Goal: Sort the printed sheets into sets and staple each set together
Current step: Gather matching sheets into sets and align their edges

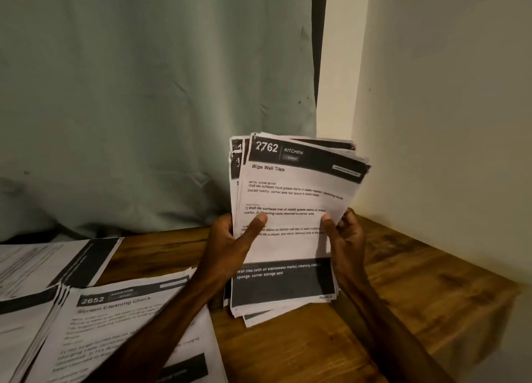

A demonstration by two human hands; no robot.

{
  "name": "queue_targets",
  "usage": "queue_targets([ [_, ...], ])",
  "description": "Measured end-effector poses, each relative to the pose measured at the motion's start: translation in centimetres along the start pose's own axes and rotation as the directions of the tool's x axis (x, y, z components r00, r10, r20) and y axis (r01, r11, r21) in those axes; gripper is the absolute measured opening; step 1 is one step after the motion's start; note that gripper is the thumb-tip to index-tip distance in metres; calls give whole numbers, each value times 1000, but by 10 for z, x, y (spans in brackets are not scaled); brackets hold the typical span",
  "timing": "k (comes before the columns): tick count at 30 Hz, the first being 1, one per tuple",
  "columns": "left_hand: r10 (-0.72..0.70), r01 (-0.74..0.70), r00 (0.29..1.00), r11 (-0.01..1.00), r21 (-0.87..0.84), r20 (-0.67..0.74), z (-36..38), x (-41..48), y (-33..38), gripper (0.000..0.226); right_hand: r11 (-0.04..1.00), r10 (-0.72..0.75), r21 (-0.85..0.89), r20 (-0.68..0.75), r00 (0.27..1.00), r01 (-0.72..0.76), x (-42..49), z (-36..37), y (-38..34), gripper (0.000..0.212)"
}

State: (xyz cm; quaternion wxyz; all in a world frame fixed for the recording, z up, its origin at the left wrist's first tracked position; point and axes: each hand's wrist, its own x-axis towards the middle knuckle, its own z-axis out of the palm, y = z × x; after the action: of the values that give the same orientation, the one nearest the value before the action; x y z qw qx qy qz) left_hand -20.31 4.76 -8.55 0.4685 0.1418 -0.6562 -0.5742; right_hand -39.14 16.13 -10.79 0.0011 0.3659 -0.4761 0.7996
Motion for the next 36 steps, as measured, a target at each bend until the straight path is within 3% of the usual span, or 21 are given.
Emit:
queue_targets([
  [9,95,-95,995,995,8,13,11,0,7,23,986,-163,-50,-157,974,157,-1,1,-4,20],
  [14,93,-93,996,995,19,9,9,1,4,43,976,-200,-119,-166,966,182,-1,-2,-3,21],
  [19,24,-24,1000,1000,11,9,7,3,-1,47,979,-183,-108,-113,977,171,-5,-1,-2,14],
  [24,-58,58,998,998,22,-25,5,3,-10,54,990,-104,-99,-50,993,99,-12,4,1,55],
  [31,29,-29,999,1000,-1,-13,12,1,3,39,980,-147,-143,-54,988,138,-10,-4,-1,32],
  [34,60,-60,998,998,22,6,14,3,5,18,989,-107,-105,-33,994,103,-7,-6,1,24],
  [36,41,-41,999,999,26,10,11,5,3,19,999,-34,-38,-9,999,33,-6,-5,-3,20],
])
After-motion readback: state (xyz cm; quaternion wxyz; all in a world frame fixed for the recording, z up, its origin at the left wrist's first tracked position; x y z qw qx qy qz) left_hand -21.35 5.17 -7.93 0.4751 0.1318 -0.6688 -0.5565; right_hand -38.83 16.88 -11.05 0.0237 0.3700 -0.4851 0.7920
